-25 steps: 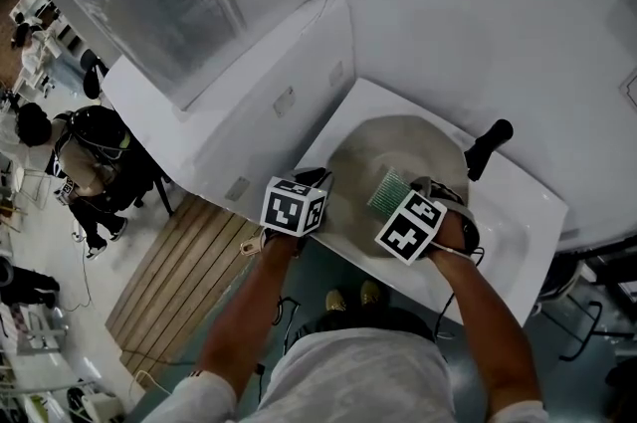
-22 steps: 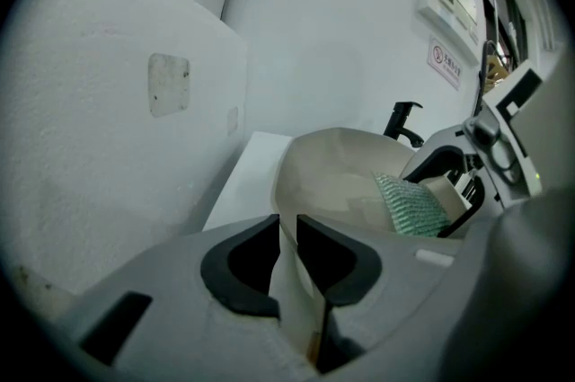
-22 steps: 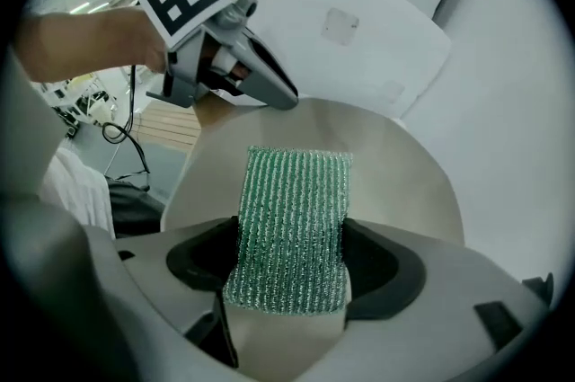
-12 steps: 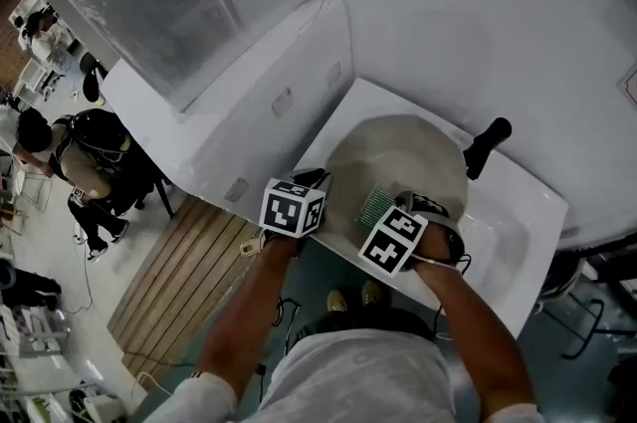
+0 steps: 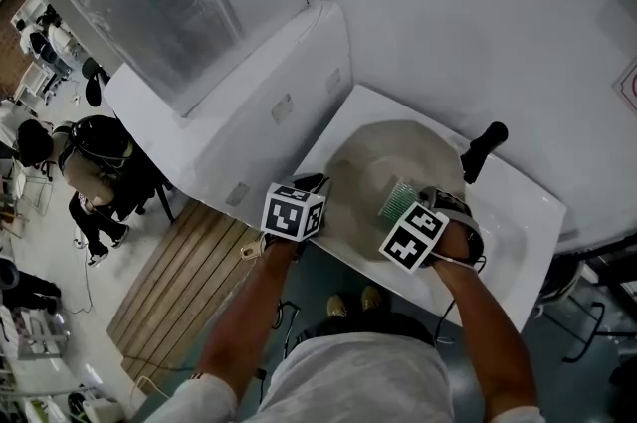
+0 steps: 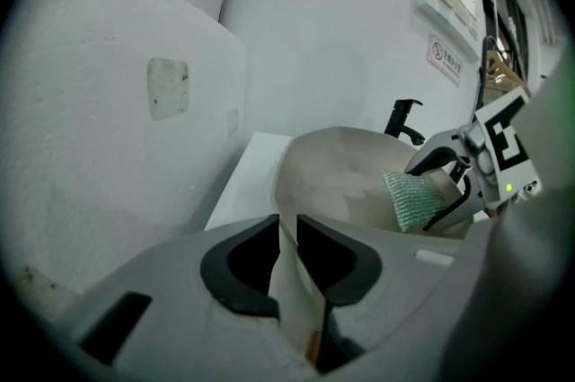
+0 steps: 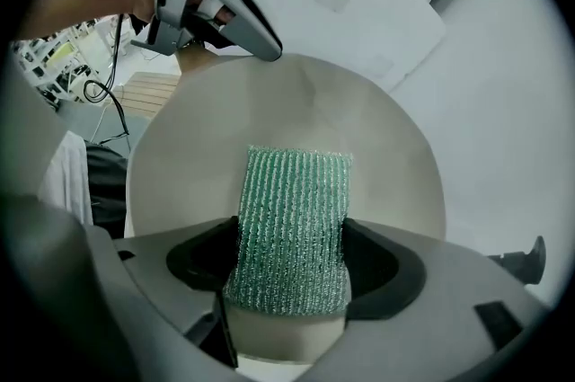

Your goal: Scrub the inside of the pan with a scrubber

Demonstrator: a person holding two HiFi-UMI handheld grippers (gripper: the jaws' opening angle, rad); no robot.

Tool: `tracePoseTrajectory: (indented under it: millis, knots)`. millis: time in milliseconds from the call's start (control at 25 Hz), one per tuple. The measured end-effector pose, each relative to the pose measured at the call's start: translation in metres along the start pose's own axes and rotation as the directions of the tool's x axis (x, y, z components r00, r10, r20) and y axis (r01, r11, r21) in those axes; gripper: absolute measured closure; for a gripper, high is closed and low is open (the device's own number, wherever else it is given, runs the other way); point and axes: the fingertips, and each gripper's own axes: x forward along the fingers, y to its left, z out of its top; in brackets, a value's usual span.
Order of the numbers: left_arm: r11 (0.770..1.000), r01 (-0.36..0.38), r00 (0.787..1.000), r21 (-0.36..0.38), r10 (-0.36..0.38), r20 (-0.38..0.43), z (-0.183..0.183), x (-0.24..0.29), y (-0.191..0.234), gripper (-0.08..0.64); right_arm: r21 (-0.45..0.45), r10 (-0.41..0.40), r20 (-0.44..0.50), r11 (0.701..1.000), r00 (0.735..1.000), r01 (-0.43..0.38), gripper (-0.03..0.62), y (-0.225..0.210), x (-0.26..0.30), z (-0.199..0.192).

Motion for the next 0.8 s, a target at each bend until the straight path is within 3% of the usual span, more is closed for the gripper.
tracePoseTrajectory:
  millis: [240, 480, 560, 640, 800]
  knots:
    - [1.0, -0.009, 0.998, 0.009, 0.008, 0.061, 0.009, -0.011, -0.002, 0.461, 0.08, -0.015, 0.13, 0.997, 0.991, 0.005, 0.241, -0.007, -0.021, 0.018]
    - [1.0, -0.027, 0.98, 0.007, 0.026, 0.197, 0.038, -0.041, -0.007, 0.433, 0.223, -0.057, 0.323, 0.975, 0.945, -0.018, 0.241, -0.022, -0.056, 0.041]
    - [1.0, -0.022, 0.965, 0.011, 0.019, 0.263, 0.054, -0.055, -0.013, 0.433, 0.268, -0.089, 0.399, 0.963, 0.913, -0.024, 0.241, -0.031, -0.074, 0.051]
    - [1.0, -0.008, 0.939, 0.024, -0.001, 0.345, 0.073, -0.073, -0.023, 0.433, 0.324, -0.119, 0.49, 0.945, 0.863, -0.053, 0.241, -0.039, -0.095, 0.062]
    - [0.997, 0.016, 0.862, 0.07, -0.049, 0.504, 0.111, -0.114, -0.047, 0.434, 0.397, -0.183, 0.67, 0.907, 0.719, -0.139, 0.241, -0.054, -0.143, 0.079]
